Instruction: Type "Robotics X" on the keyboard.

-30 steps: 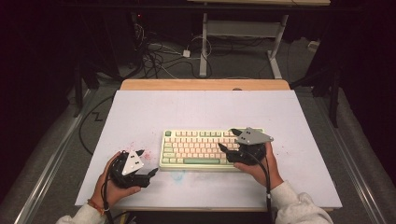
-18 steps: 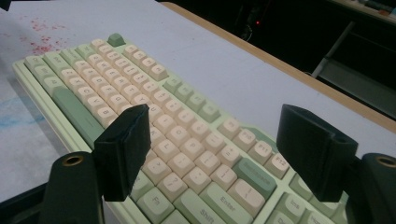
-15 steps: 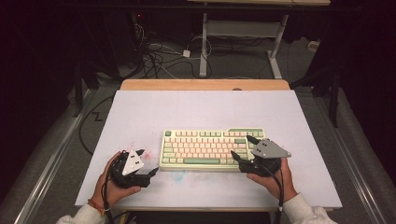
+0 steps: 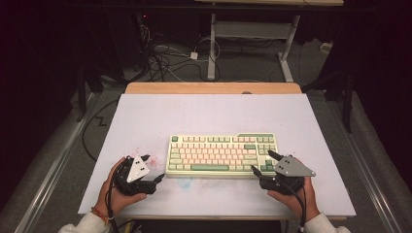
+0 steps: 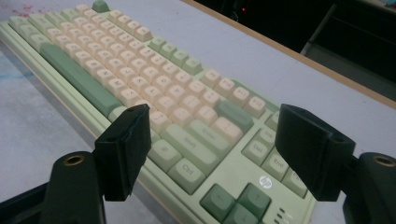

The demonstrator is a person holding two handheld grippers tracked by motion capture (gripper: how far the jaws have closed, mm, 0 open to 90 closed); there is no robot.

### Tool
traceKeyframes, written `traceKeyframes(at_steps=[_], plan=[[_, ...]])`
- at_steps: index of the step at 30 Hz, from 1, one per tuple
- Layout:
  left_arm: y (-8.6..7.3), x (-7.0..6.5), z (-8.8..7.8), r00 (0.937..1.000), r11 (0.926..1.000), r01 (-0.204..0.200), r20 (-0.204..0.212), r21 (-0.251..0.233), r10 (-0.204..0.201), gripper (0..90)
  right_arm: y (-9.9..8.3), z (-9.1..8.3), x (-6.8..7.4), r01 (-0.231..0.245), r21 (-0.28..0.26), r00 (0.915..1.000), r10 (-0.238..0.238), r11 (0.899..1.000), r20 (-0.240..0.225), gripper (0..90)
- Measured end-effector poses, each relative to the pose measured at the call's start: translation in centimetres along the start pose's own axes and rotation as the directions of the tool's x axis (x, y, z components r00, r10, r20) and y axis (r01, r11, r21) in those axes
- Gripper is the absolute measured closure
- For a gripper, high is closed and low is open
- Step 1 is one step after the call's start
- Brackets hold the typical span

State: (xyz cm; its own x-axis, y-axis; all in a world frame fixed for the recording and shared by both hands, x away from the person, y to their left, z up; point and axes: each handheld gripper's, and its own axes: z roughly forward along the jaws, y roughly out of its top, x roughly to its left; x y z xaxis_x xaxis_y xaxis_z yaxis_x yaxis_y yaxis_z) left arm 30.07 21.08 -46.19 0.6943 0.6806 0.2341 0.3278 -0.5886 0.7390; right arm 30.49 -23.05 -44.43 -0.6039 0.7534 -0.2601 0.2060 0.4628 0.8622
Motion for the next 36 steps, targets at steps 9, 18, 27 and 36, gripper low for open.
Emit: traceKeyframes(at_steps=[9,18,27,36], plan=[[0.9,0.3,-0.4,1.0,0.9997,0.008,-0.004,-0.021,-0.008,28.9,-1.0,-0.3,0.9,0.014,0.033,0.9999,-0.013,0.999,-0.01,27.3],[3.0,1.0,0.0,0.9974,0.9996,0.019,0.069,-0.021,-0.018,60.4,-0.9,-0.1,1.0,0.017,0.033,0.9998,-0.017,0.999,-0.009,27.2],[5.3,0.8,1.2,0.9887,0.9991,-0.032,0.148,0.027,0.028,87.5,-0.9,0.3,1.5,0.038,0.048,0.9989,-0.037,0.998,-0.029,27.3],[8.1,0.1,3.4,0.9794,0.9964,-0.069,0.194,0.049,0.058,87.5,-1.0,0.6,1.7,0.041,0.061,0.9985,-0.039,0.997,-0.039,27.3]])
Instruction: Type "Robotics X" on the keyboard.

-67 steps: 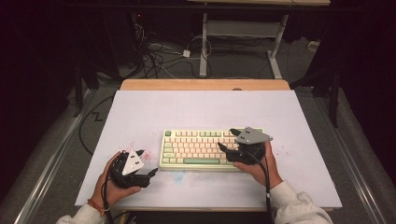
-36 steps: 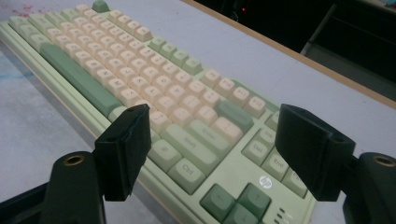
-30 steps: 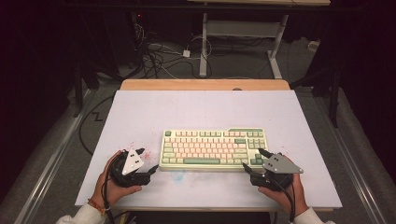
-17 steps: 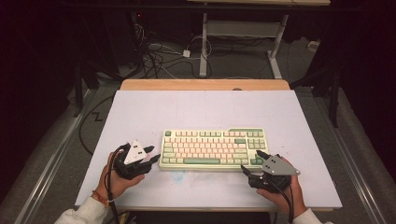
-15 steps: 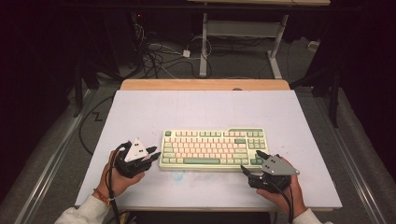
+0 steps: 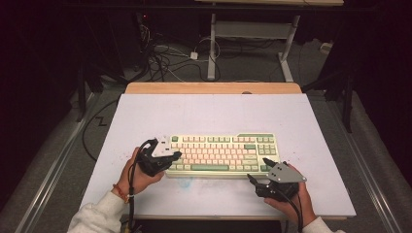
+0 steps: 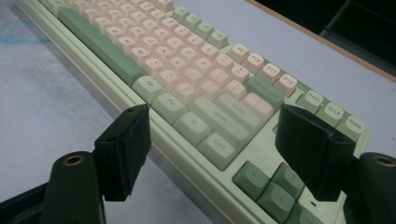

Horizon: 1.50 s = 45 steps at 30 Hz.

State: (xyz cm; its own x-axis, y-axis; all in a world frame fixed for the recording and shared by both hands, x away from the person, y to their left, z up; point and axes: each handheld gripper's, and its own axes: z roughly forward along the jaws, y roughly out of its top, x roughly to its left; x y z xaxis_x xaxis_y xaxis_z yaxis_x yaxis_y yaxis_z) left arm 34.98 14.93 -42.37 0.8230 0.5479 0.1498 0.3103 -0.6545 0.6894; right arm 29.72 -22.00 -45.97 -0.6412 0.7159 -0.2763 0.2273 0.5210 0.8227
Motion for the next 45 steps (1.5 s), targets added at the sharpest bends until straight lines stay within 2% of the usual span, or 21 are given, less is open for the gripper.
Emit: traceKeyframes(at_steps=[4,6,9,15,21,26,30,34,36,39,45], plan=[[1.7,-0.1,1.5,0.9993,0.9992,-0.034,0.018,0.021,0.034,87.5,0.0,0.0,0.0,0.0,0.003,1.0,0.0,1.0,-0.001,27.3],[2.5,-0.2,2.2,0.9989,0.9984,-0.046,0.011,0.032,0.046,87.5,-0.1,0.0,-0.1,0.001,0.004,1.0,-0.001,1.0,-0.001,27.3],[3.5,-0.2,3.2,0.9983,0.9982,-0.049,0.031,0.035,0.048,87.6,-0.1,-0.1,-0.1,-0.009,-0.004,0.9999,0.009,1.0,-0.012,26.9],[5.1,-0.2,5.5,0.996,0.9944,-0.07,0.061,0.08,0.065,87.5,-0.1,0.0,0.0,0.004,0.005,1.0,-0.004,1.0,-0.004,27.0],[6.1,-0.1,7.4,0.9958,0.9904,-0.075,0.062,0.116,0.068,87.5,-0.1,0.1,0.0,0.011,0.008,0.9999,-0.01,1.0,-0.01,26.9],[6.3,0.3,8.6,0.9961,0.9857,-0.069,0.065,0.153,0.06,87.5,-0.2,0.1,-0.1,0.009,0.01,0.9999,-0.009,1.0,-0.012,26.7],[6.4,0.5,8.7,0.9963,0.986,-0.064,0.066,0.154,0.055,87.5,-0.2,0.1,-0.1,0.009,0.01,0.9999,-0.009,1.0,-0.01,26.7],[6.5,0.2,9.0,0.9947,0.9803,-0.086,0.07,0.178,0.075,87.5,-0.2,0.2,0.0,0.015,0.016,0.9998,-0.015,1.0,-0.011,26.7],[6.5,0.0,9.0,0.9941,0.978,-0.102,0.053,0.182,0.094,87.4,-0.2,0.1,0.0,0.017,0.018,0.9998,-0.017,1.0,-0.01,26.7],[6.6,0.0,8.3,0.9945,0.984,-0.096,0.056,0.15,0.088,86.7,-0.2,0.1,-0.1,0.021,0.019,0.9998,-0.021,1.0,-0.006,26.7],[6.5,-0.1,6.4,0.9955,0.9927,-0.091,0.034,0.079,0.089,85.9,-0.2,0.0,-0.4,0.012,0.017,0.9999,-0.012,1.0,0.007,26.7]])
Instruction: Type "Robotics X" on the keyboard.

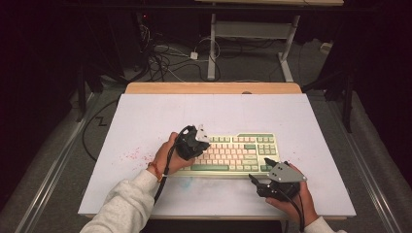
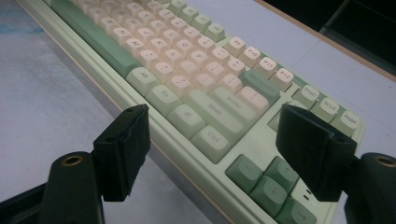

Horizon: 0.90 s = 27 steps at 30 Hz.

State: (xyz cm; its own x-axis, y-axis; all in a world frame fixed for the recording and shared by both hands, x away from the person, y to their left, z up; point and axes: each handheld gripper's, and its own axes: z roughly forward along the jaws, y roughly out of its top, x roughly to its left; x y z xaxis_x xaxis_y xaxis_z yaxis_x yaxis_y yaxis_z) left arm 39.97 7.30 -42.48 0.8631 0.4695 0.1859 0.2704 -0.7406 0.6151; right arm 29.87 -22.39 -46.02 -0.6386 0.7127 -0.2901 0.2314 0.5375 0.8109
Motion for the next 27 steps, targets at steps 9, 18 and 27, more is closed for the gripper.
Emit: traceKeyframes(at_steps=[9,18,27], plan=[[-1.4,-0.9,-1.9,0.9992,0.9968,-0.023,-0.034,-0.076,0.021,80.8,0.0,-0.2,-0.1,0.002,-0.004,0.9999,-0.002,1.0,0.012,26.7],[-3.2,-1.3,-3.8,0.9961,0.9876,-0.063,-0.071,-0.144,0.053,66.5,0.0,-0.2,-0.3,-0.005,-0.002,0.9998,0.005,1.0,0.018,26.9],[-5.8,-1.1,-5.4,0.9892,0.9807,-0.03,-0.147,-0.193,0.001,40.2,0.1,-0.3,-0.4,-0.003,-0.006,0.9998,0.003,1.0,0.021,27.0]])
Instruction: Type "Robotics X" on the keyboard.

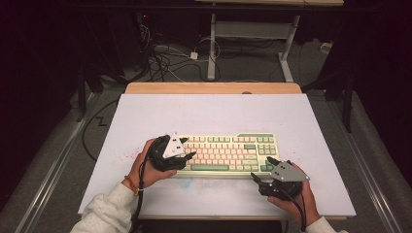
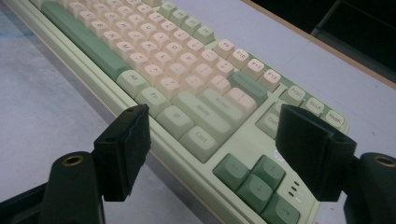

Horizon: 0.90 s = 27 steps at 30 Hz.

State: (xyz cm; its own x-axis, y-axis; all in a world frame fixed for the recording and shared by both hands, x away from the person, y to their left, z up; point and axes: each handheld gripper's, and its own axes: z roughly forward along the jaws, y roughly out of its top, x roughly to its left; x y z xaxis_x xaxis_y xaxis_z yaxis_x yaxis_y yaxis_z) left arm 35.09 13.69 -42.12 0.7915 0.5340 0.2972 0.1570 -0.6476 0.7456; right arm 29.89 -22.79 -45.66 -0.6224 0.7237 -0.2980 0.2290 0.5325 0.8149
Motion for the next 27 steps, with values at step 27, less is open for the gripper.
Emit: traceKeyframes(at_steps=[27], plan=[[-7.8,-0.7,-4.2,0.9819,0.991,0.134,-0.136,0.001,-0.132,21.2,0.5,0.2,-0.7,-0.016,0.003,0.9998,0.016,1.0,-0.008,34.0]])
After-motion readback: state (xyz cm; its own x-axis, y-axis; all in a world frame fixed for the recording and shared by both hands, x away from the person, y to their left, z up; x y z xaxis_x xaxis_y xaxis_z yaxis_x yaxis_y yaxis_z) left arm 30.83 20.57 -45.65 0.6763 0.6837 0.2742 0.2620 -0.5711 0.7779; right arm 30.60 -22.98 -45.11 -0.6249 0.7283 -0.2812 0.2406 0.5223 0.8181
